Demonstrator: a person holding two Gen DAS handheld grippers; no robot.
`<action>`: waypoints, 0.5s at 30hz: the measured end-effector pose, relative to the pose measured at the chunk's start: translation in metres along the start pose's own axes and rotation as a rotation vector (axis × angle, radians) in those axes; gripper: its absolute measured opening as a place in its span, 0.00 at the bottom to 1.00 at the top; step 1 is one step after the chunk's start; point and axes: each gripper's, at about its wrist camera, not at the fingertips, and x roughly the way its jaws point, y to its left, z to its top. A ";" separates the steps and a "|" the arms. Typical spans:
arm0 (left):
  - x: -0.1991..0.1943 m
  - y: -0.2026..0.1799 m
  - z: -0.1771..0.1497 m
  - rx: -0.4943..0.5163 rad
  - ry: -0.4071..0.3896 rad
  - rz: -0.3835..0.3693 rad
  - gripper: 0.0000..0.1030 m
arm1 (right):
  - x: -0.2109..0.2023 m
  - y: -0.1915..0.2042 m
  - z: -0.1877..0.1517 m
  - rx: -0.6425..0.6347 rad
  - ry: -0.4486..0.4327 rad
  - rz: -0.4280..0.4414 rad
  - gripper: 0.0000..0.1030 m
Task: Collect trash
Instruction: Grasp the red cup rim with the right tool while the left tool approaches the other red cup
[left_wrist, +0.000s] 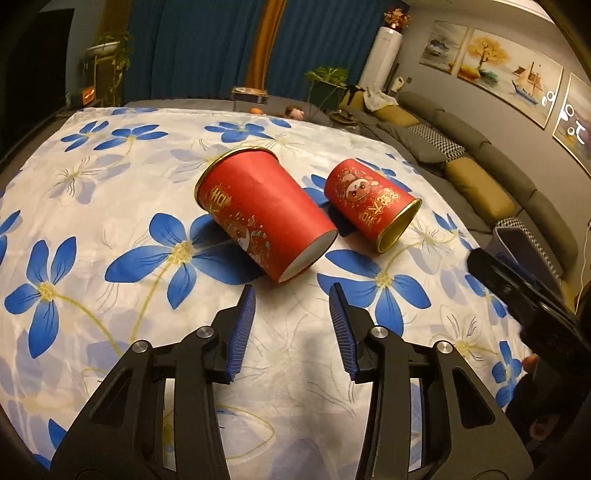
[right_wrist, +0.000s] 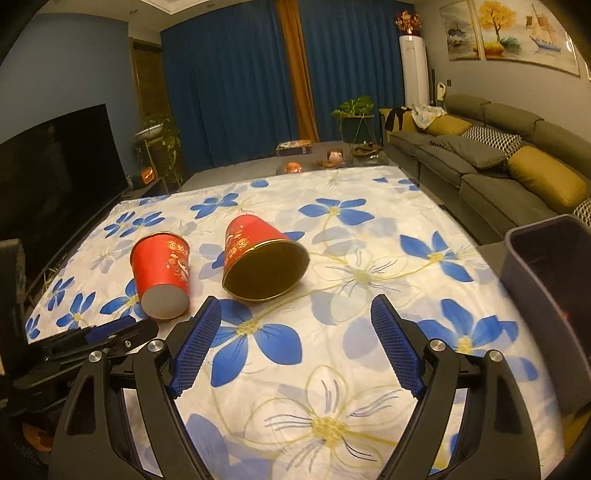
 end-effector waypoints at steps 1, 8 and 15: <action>0.000 0.001 0.000 0.000 -0.002 0.004 0.36 | 0.001 0.000 0.001 0.005 0.002 0.005 0.79; -0.012 0.005 0.002 -0.009 -0.053 0.055 0.34 | 0.019 0.011 0.014 0.018 0.016 0.056 0.71; -0.028 0.020 0.005 -0.082 -0.109 0.075 0.41 | 0.054 0.018 0.020 0.075 0.070 0.118 0.50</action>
